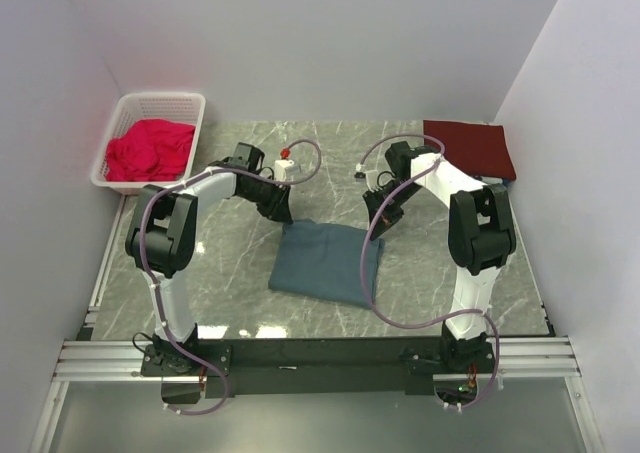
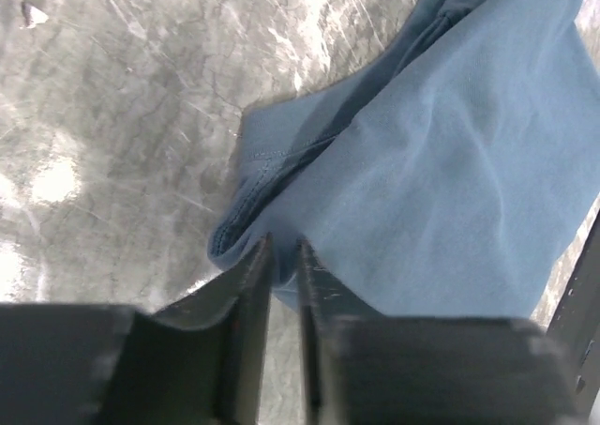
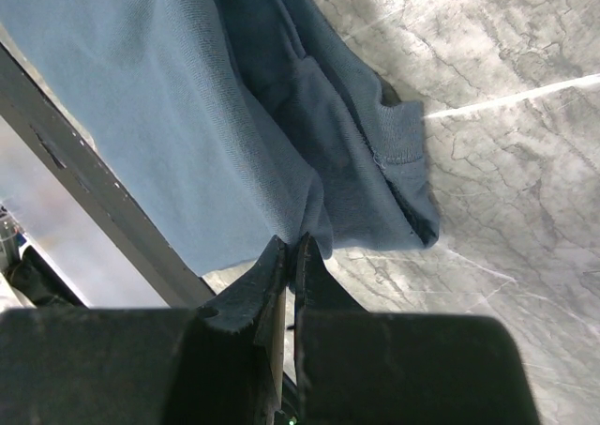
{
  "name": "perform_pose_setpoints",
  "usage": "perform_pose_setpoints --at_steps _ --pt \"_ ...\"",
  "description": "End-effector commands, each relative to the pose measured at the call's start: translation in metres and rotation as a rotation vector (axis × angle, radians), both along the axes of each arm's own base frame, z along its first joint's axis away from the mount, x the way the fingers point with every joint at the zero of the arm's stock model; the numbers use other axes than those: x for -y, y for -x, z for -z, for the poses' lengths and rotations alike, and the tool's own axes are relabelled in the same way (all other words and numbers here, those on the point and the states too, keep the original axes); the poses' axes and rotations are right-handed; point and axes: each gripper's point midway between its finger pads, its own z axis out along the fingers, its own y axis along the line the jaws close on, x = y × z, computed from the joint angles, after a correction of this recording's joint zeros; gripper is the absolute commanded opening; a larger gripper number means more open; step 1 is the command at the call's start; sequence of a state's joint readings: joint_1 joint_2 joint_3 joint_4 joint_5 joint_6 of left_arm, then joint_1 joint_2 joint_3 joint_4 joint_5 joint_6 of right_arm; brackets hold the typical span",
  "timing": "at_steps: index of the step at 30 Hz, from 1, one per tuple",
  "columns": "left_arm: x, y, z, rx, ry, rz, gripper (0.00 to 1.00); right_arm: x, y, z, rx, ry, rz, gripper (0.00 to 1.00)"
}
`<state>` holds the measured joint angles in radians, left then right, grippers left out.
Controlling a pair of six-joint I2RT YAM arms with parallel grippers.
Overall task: Fold and stack the t-shirts
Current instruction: Fold the tshirt
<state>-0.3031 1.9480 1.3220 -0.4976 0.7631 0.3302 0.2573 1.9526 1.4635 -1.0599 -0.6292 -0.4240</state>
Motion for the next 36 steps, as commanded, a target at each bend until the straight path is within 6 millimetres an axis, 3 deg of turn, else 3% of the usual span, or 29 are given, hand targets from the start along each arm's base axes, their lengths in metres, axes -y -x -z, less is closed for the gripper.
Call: perform_pose_setpoints --at_steps 1,4,5,6,9,13,17,19,24,26,30,34,36 --pt "0.005 0.009 0.001 -0.020 0.021 0.031 0.20 -0.001 0.001 -0.005 0.010 -0.010 0.009 0.00" --pt "0.005 0.008 -0.004 -0.010 0.022 0.028 0.13 0.001 0.003 -0.003 0.008 -0.005 0.011 0.00" --pt "0.005 0.007 -0.006 -0.006 0.019 0.022 0.16 0.000 0.003 -0.004 0.017 -0.007 0.008 0.00" --pt "0.004 0.004 -0.006 0.007 0.010 0.010 0.28 0.001 0.004 -0.003 0.013 -0.005 0.009 0.00" --pt "0.000 0.004 -0.004 0.024 -0.007 0.001 0.46 -0.001 0.005 -0.003 0.010 -0.012 0.009 0.00" --pt "-0.002 0.005 0.004 0.008 -0.025 -0.002 0.51 -0.001 0.004 -0.002 0.008 -0.018 0.012 0.00" --pt "-0.002 0.010 0.009 -0.013 -0.020 -0.003 0.39 -0.001 0.005 -0.001 0.006 -0.016 0.010 0.00" --pt "-0.001 0.009 0.007 -0.006 -0.017 -0.008 0.23 0.000 0.006 0.000 0.004 -0.013 0.010 0.00" --pt "0.001 0.002 -0.025 0.083 0.013 0.000 0.01 0.002 0.012 -0.006 -0.002 -0.013 0.011 0.00" --pt "0.001 0.000 -0.044 0.135 0.024 0.006 0.01 0.006 0.013 -0.014 0.018 -0.023 0.029 0.00" --pt "0.003 -0.007 -0.066 0.220 0.042 0.001 0.01 0.017 0.019 -0.010 0.010 -0.012 0.052 0.00" --pt "0.005 -0.026 -0.065 0.236 0.034 -0.024 0.01 0.030 0.014 0.003 0.004 0.023 0.076 0.00" --pt "0.005 -0.034 -0.053 0.226 0.018 -0.035 0.01 0.042 0.005 0.009 0.015 0.049 0.103 0.00"
